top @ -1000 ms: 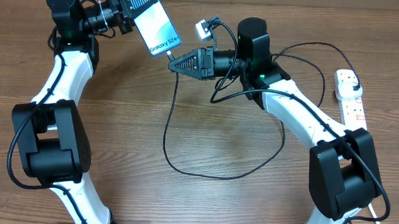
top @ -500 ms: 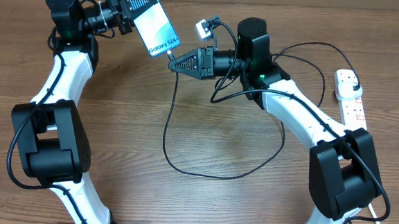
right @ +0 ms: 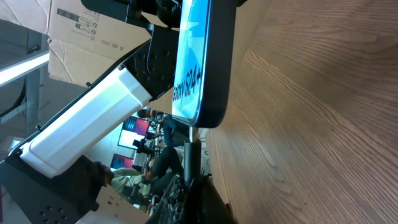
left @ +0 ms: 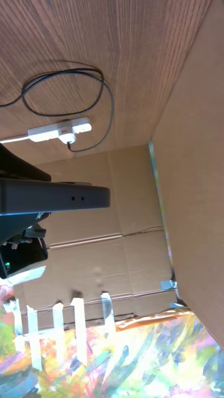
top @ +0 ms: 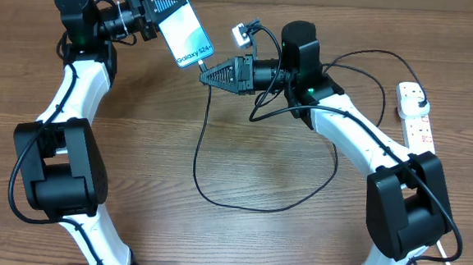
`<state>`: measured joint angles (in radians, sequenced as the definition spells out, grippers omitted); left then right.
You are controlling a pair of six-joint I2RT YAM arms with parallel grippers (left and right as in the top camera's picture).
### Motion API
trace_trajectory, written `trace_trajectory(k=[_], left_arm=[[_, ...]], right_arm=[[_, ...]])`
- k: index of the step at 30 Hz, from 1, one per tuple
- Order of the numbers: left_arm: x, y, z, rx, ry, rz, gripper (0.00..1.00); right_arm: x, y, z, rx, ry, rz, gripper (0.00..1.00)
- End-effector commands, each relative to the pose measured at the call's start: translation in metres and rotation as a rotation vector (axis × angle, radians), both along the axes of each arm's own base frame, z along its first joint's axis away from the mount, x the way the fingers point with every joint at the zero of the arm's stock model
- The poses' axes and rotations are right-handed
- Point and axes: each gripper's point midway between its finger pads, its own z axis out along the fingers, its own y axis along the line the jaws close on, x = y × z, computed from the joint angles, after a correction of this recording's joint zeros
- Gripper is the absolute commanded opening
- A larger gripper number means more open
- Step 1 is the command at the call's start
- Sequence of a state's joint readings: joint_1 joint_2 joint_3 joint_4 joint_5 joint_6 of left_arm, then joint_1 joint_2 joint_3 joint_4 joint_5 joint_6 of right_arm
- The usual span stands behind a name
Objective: Plug charger to phone and switch on socket
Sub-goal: 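Push the connector into the phone's bottom port with the right gripper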
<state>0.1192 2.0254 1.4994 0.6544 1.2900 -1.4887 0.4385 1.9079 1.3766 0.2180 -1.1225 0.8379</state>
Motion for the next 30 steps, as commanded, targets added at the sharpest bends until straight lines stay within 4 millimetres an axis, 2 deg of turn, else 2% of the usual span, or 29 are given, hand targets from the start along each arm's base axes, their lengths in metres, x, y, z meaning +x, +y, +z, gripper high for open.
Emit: trace_trajectory(k=[1,10,30], left_arm=[[-0.008,-0.009,0.006,0.018,-0.049,-0.051,0.04],[-0.009,-0.020,0.007,0.015,-0.044,-0.067,0.04],[-0.013,-0.028,0.006,0.025,-0.065,-0.095,0.04]], right_arm=[[0.000,-0.002,0.025,0.027,-0.039,-0.017,0.04],[0.002,-0.002,0.025,0.026,-0.041,-0.027,0.04],[0.007,-0.002,0.026,0.025,0.022,-0.060,0.04]])
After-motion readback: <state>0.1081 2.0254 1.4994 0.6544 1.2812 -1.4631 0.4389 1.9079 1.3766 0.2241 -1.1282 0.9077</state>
